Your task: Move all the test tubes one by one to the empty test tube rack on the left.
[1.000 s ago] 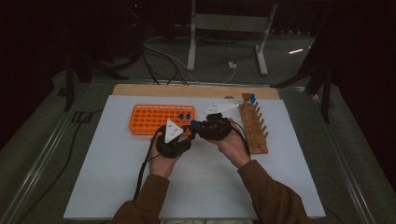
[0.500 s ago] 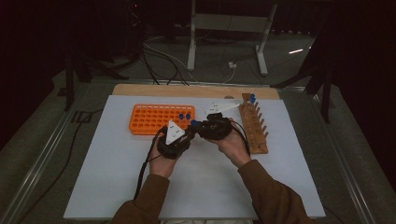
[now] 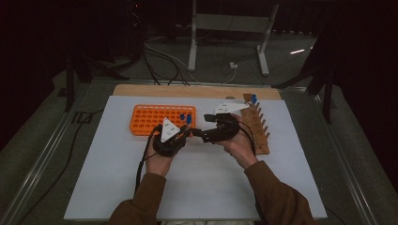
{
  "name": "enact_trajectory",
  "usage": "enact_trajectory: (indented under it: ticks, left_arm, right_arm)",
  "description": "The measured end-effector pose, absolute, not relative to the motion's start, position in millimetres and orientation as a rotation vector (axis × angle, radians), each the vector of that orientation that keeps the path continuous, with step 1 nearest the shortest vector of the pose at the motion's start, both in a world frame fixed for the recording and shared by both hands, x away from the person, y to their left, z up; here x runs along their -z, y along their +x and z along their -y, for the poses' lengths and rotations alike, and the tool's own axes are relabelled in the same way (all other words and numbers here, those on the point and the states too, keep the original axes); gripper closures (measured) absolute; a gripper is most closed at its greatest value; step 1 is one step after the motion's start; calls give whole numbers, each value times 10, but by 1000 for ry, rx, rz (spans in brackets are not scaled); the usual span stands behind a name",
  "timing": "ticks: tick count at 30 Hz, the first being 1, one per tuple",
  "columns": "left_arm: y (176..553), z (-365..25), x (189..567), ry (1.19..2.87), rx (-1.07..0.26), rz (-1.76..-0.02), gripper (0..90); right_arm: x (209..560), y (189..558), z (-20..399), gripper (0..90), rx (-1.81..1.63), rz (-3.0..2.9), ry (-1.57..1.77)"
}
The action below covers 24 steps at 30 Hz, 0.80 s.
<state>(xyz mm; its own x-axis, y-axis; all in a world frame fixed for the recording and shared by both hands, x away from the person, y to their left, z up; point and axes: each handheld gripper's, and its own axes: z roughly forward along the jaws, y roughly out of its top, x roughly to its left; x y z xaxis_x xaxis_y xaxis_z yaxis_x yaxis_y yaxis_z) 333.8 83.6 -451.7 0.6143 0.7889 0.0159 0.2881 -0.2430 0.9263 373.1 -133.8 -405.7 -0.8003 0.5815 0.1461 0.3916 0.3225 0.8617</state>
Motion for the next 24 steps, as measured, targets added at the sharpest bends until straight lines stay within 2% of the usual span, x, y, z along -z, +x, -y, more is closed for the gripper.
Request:
enact_trajectory:
  ticks: [5, 8, 24]
  left_arm:
    - [3386, -923, 4503, 1782, -614, -891, 784]
    - [3425, -966, 4496, 1771, -624, -900, 784]
    - [3680, -1120, 4581, 1724, -656, -993, 783]
  right_arm:
    - [4090, 3705, 1440, 25, -1381, -2350, 891]
    - [4121, 3671, 1527, 0, -1362, -2334, 890]
    - [4203, 3479, 1896, 0, -1361, -2248, 947]
